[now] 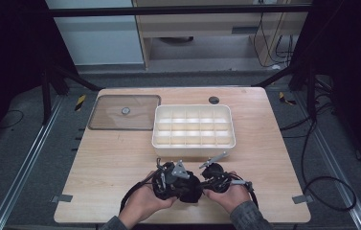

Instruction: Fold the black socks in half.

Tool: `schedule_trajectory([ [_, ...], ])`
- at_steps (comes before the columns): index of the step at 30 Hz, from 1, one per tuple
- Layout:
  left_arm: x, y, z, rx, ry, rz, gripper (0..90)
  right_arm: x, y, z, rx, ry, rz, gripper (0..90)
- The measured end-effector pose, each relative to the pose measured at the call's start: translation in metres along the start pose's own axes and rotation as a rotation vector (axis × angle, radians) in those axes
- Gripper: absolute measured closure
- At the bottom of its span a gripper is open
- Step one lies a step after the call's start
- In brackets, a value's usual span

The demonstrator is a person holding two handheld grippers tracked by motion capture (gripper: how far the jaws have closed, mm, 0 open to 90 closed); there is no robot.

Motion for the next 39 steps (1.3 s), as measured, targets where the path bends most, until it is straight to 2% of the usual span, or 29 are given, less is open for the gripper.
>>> schedule_trajectory([
  [5,0.004,-0.009,0.006,-0.015,-0.004,0.005,82.1,-0.001,-0.002,0.002,0.01,-0.005,0.01,78.5],
  [11,0.006,-0.017,0.011,-0.005,-0.02,-0.001,82.1,-0.002,-0.002,0.004,0.02,-0.012,0.027,76.6],
  [17,0.008,-0.023,0.011,-0.005,-0.024,-0.021,82.0,-0.007,0.012,0.012,0.022,-0.009,0.066,72.1],
  [22,0.011,-0.031,0.011,-0.011,-0.02,-0.037,80.8,-0.013,0.026,0.024,0.013,-0.037,0.105,70.3],
  [27,0.014,-0.034,0.011,-0.014,-0.01,-0.039,78.6,-0.013,0.029,0.027,0.009,-0.043,0.112,69.0],
  [39,0.016,-0.031,0.015,-0.008,-0.011,-0.028,73.7,-0.011,0.034,0.028,-0.001,-0.045,0.125,68.0],
])
Point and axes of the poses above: each handheld gripper's, and its own axes: y roughly backward along the jaws, x roughly out of its top, z roughly to its right, the point moved 4 cm from there along -y, roughly forward along the jaws, and after that the axes turned 9 degrees about -z, right-handed, at the moved point
